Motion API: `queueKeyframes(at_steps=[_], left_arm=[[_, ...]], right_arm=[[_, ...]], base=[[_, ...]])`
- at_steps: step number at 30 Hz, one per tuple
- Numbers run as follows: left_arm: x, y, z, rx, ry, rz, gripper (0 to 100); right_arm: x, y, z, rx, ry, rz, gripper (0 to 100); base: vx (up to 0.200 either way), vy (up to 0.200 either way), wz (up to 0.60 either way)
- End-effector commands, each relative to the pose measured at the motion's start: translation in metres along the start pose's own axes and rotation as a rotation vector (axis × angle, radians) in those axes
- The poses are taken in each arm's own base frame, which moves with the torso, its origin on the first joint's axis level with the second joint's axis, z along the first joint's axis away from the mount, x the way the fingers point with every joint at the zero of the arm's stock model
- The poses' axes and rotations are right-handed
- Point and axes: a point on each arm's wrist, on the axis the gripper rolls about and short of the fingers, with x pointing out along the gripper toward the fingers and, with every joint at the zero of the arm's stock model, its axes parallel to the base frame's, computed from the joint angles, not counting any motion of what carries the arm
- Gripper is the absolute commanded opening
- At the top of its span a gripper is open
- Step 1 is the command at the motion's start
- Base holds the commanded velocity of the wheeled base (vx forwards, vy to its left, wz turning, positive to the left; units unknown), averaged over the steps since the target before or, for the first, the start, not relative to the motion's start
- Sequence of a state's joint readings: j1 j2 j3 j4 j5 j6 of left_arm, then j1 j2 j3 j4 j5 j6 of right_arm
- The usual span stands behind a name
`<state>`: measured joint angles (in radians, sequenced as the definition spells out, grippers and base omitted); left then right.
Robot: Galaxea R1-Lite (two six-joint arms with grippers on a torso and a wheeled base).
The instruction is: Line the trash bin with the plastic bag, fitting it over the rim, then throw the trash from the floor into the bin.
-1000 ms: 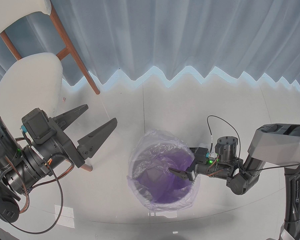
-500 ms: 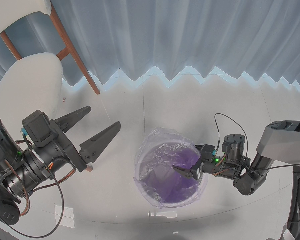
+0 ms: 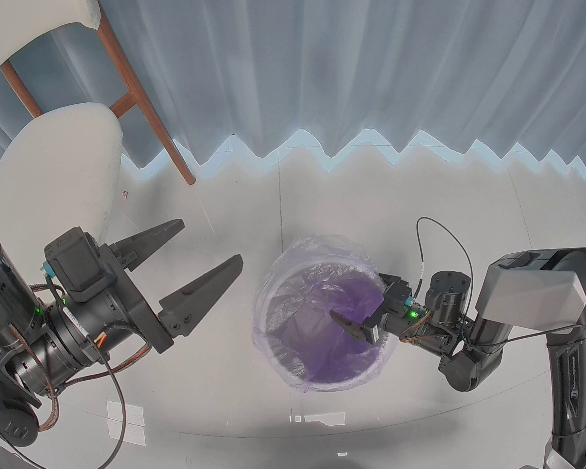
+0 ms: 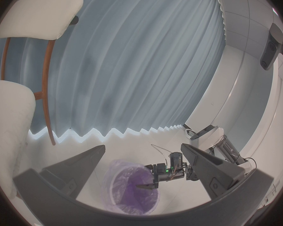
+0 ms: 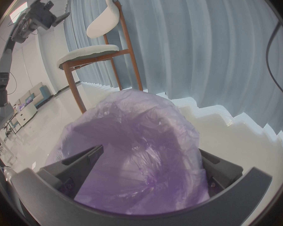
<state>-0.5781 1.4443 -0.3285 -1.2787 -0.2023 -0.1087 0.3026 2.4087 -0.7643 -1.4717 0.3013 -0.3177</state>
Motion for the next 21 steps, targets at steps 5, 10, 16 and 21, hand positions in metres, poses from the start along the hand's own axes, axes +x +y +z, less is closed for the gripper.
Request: queueKeyframes(at_steps=[5, 10, 16, 21], left_arm=[[0.0, -0.002, 0.0, -0.002, 0.001, -0.011, 100], [-0.001, -0.002, -0.001, -0.003, 0.006, -0.01, 100], [-0.001, -0.003, -0.002, -0.003, 0.007, -0.012, 100], [-0.002, -0.002, -0.005, -0.006, 0.021, -0.01, 100]], right_arm=[[0.005, 0.027, -0.013, 0.011, 0.032, 0.107, 100], [0.014, 0.023, -0.006, -0.007, -0.014, 0.084, 100], [0.017, 0.016, -0.008, -0.022, -0.007, 0.03, 100], [0.017, 0.002, 0.0, -0.031, -0.018, -0.076, 100]], base=[[0.0, 0.0, 0.0], [0.0, 0.0, 0.0], [0.0, 0.0, 0.0], [0.0, 0.0, 0.0]])
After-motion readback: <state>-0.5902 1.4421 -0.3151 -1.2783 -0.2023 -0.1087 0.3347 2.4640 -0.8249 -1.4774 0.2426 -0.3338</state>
